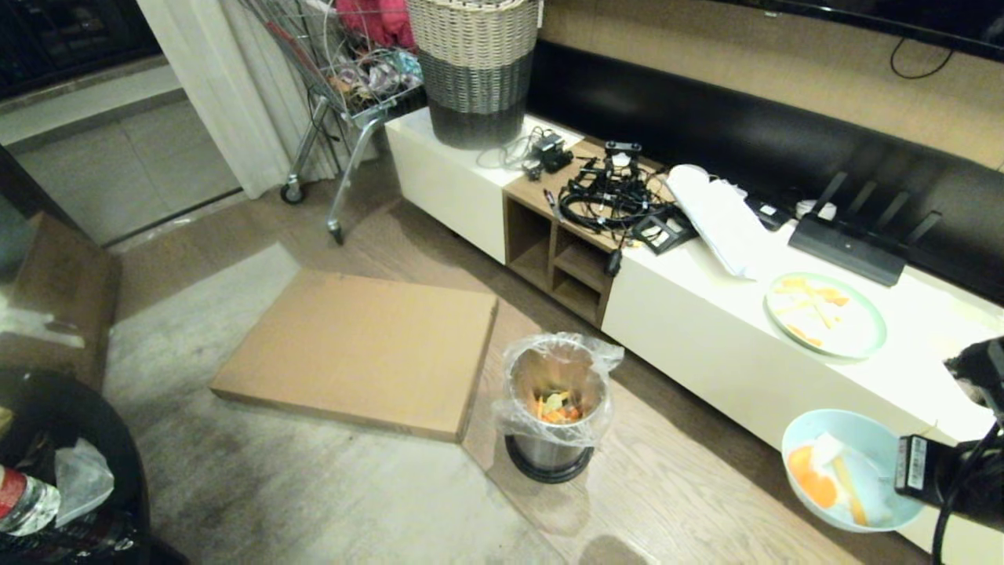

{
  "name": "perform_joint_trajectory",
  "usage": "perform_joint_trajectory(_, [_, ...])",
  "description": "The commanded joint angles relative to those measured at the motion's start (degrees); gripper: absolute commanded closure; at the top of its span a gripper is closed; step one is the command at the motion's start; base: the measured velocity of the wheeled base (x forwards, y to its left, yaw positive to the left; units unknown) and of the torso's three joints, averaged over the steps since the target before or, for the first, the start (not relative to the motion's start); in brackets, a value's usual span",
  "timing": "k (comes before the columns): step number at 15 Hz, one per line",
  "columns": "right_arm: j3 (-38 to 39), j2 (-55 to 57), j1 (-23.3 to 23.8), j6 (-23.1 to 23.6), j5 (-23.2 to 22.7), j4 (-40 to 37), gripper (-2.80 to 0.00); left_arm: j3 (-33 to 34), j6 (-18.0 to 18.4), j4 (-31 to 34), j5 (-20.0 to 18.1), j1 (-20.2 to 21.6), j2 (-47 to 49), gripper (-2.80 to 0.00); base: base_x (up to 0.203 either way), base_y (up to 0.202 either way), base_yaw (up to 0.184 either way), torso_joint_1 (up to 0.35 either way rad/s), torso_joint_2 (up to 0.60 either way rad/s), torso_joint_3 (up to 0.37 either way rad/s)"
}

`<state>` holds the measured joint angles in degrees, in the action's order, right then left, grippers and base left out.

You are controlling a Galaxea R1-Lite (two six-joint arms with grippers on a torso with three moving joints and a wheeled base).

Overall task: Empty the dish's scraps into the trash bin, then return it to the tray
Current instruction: Move the bowl over the trash can

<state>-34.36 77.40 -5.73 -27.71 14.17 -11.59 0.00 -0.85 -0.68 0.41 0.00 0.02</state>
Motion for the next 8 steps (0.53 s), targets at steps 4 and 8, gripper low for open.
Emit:
perform_joint_trajectory(4, [-5.55,2.7,-3.64,1.51,0.07,-0.18,0.0,0.0,0.06,-0.02,0.11,0.0,-0.02,0.0,0.0,0.0,0.0,0.001,0.01,-0.199])
perform_joint_trajectory(8, [-10.11,7.24,-8.18,1.39,1.9,-0.18,0.0,0.0,0.06,-0.02,0.11,0.0,-0.02,0.0,0.0,0.0,0.0,0.004,0.0,-0.195])
